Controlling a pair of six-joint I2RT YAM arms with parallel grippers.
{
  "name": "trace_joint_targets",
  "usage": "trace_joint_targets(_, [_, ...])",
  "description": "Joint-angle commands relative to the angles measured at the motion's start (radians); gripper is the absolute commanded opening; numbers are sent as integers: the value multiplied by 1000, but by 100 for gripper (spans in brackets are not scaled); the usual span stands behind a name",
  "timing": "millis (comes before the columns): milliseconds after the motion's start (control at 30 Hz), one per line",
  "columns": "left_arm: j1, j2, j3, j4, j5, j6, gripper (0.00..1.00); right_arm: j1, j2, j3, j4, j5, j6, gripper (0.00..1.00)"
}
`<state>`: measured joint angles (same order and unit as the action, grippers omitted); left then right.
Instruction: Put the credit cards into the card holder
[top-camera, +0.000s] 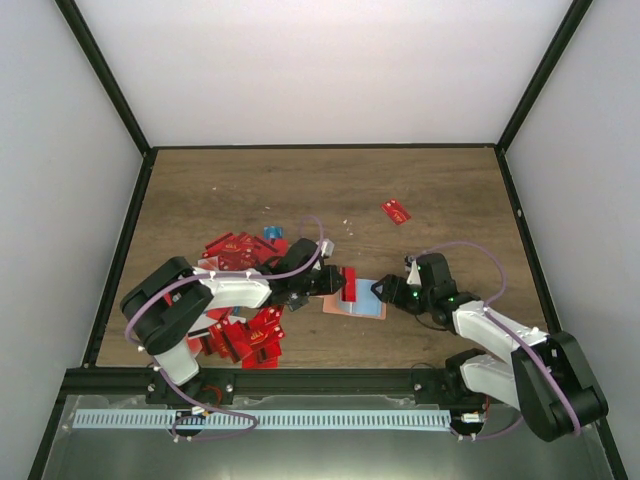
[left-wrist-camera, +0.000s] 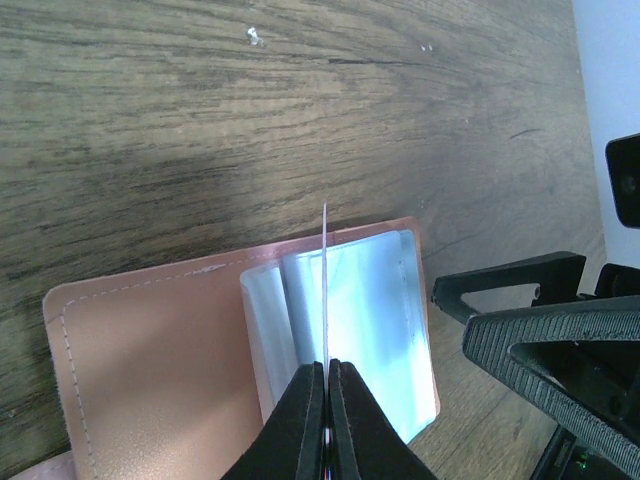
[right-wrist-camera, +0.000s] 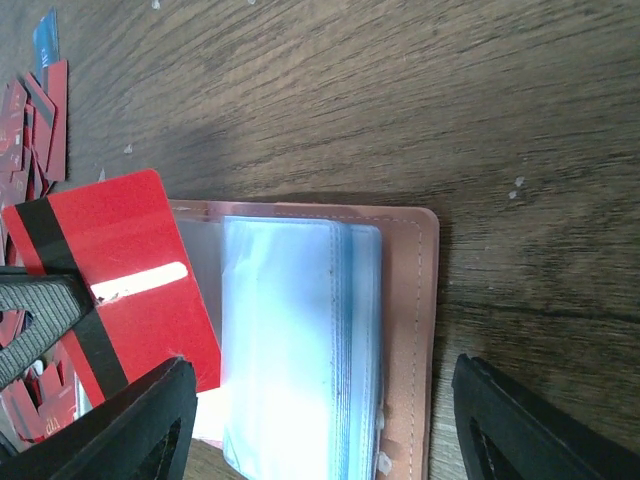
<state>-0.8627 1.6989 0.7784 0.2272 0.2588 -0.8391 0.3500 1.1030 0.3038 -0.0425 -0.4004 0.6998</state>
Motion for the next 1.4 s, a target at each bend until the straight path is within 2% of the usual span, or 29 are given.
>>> trace_joint_targets(0, [4, 18, -26, 42, 22, -21, 4, -7, 0, -10, 23, -17, 5, 72])
trace_joint_targets(300, [4, -5, -44, 56, 33, -36, 4, -7, -2, -27, 42, -36, 15, 72])
trace_joint_targets(867, [4, 39, -66, 176, 94, -90, 4, -7, 0, -52, 68, -70, 26, 72])
trace_joint_targets(1367, [7, 10, -114, 148, 71, -128, 4, -7, -36, -67, 52, -63, 38, 72])
